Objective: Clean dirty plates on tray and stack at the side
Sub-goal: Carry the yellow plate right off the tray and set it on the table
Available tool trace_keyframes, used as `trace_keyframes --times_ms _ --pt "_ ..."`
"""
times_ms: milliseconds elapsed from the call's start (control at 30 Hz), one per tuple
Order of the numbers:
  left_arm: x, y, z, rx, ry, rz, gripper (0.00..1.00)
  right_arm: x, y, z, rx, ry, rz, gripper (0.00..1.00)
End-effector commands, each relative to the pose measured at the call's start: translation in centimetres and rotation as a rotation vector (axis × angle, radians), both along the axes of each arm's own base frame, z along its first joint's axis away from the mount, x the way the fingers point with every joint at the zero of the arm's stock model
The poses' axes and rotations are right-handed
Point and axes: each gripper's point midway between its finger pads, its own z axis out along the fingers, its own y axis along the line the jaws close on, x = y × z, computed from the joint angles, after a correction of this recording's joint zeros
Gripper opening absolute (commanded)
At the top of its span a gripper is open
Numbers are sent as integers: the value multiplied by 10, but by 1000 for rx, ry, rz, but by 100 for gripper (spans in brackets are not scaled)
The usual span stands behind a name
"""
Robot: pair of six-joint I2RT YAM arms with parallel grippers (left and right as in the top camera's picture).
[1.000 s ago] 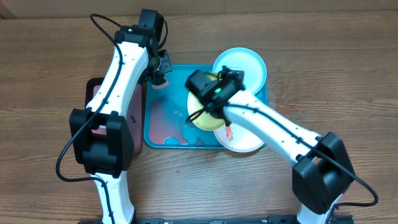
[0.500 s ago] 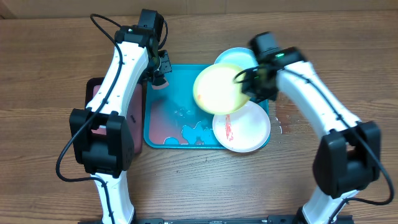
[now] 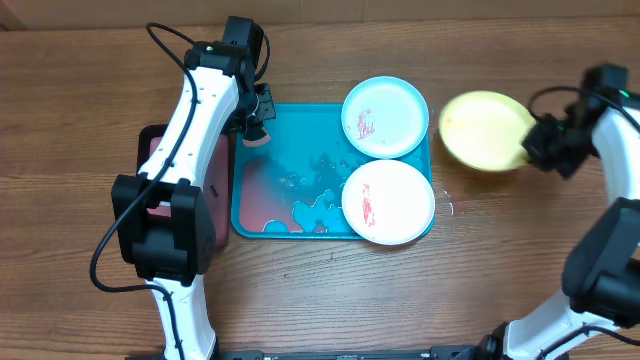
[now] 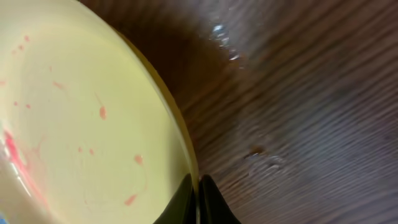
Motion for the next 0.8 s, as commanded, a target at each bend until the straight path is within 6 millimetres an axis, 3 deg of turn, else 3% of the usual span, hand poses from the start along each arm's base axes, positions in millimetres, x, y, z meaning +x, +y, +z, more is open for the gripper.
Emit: trace_keyframes --times_ms 0,267,367,433,567,667,767 --pt "-2 4 -1 21 4 -14 4 -17 -9 -19 -1 0 -19 4" --pt "-4 2 -1 23 11 -19 4 -35 -15 -59 -55 30 -42 5" --pt "-4 -1 -1 23 11 -26 4 -38 -13 -57 -47 42 -41 33" --pt "-5 -3 -1 24 10 -34 5 -37 -11 -47 -31 52 -27 36" --pt "-5 -4 -1 24 11 -39 4 -28 2 -1 18 32 31 36" --pt "-7 -5 -2 22 20 -59 4 -21 30 32 74 -28 144 37" --pt "-10 -5 -2 23 33 -81 4 -24 65 43 116 -50 278 42"
